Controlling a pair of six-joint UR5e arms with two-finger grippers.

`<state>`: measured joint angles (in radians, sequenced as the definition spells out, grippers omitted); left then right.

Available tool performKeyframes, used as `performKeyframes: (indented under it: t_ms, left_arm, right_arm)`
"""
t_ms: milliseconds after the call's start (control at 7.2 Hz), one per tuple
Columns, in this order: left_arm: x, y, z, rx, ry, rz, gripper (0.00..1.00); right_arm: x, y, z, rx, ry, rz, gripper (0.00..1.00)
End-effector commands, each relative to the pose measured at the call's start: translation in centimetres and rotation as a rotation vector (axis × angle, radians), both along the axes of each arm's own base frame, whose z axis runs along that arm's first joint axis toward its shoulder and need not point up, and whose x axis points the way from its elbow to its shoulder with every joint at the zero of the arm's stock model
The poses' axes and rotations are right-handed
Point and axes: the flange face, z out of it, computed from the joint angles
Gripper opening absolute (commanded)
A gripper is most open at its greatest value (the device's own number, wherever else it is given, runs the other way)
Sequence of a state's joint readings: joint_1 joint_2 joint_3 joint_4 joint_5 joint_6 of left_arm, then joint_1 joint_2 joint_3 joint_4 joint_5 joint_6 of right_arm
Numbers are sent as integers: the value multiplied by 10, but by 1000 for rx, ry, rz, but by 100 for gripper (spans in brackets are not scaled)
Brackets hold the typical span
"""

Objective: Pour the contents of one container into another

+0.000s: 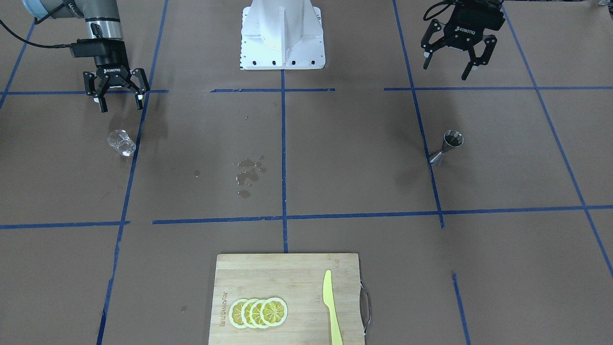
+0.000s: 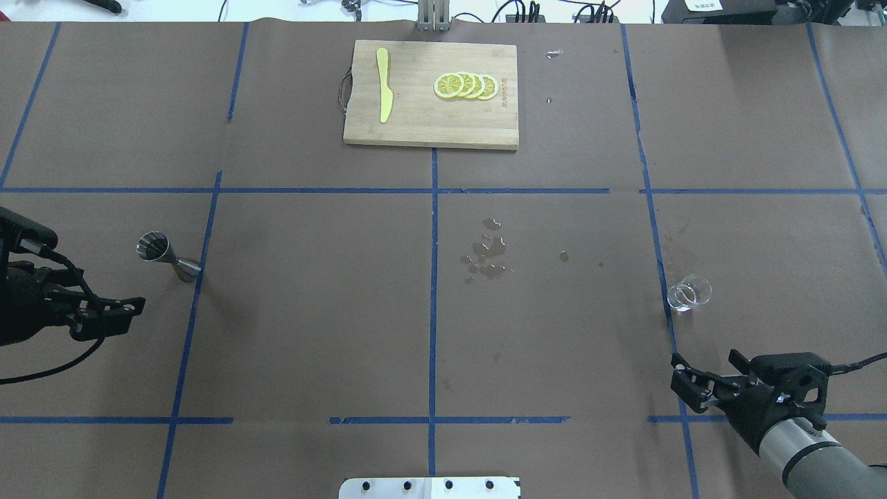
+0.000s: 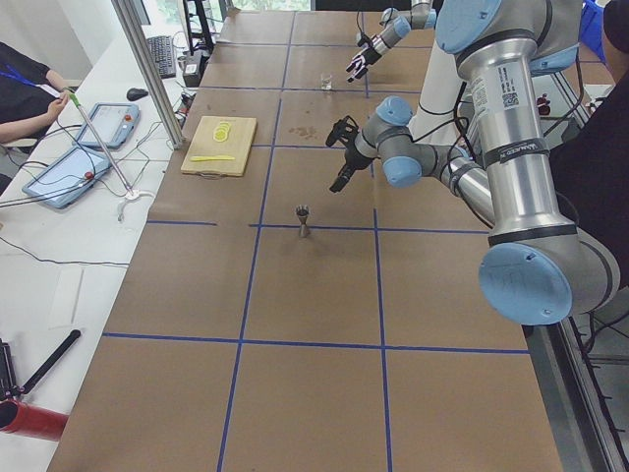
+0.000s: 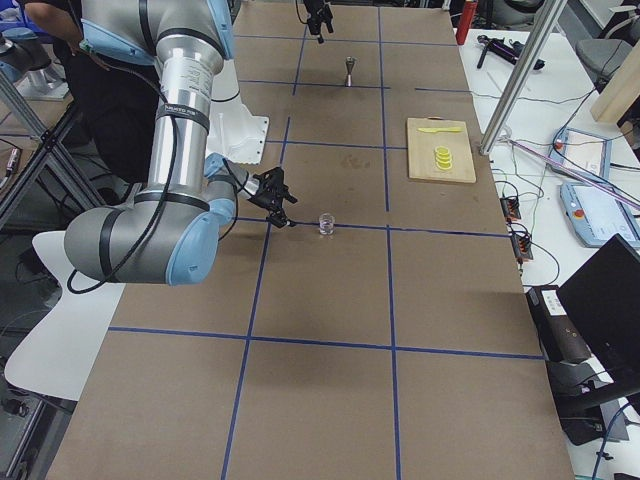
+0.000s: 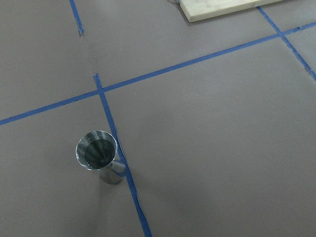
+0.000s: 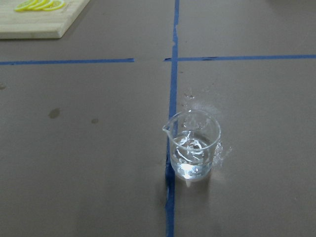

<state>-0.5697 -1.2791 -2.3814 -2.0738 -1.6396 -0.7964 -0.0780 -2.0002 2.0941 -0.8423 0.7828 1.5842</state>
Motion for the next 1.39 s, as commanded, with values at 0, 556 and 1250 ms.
performKeyframes:
  t_ms: [0,556,1250]
  left_arm:
    - [-14,-40,-9,13,-90,50,100]
    - [-36,-133,-15,115,-280,105,100]
    - [-130,-226,60,47,-288,173,100]
  right_arm:
    - [15,7,-30,-64,-34,-73,100]
    - [54,-23,-114,-228,111,-170,100]
    - [218,-130,-113,-298,92,-541,100]
